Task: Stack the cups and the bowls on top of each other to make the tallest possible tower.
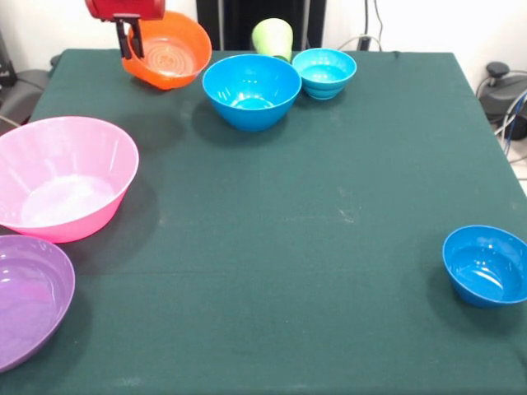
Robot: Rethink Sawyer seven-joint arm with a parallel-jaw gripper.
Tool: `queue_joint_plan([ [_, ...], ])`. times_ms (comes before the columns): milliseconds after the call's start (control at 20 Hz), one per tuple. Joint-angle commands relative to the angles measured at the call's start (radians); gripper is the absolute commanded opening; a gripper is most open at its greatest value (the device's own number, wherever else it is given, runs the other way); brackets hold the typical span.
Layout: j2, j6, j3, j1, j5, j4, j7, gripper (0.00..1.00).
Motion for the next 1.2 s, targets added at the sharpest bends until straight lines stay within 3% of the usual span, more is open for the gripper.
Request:
queue_joint_plan([
  [50,-0.049,-0.078,-0.064,0.113,-0.045,0.053,0.148,0.0],
  [450,-0.085,-0.094,-0.125,0.185,-0.017,0.077,0.168,0.0],
  [1100,-0.087,-0.128,-0.182,0.232,0.032,0.091,0.157,0.0],
  [1200,-0.109,-0.142,-0.227,0.287,-0.006,0.082,0.198,0.0],
])
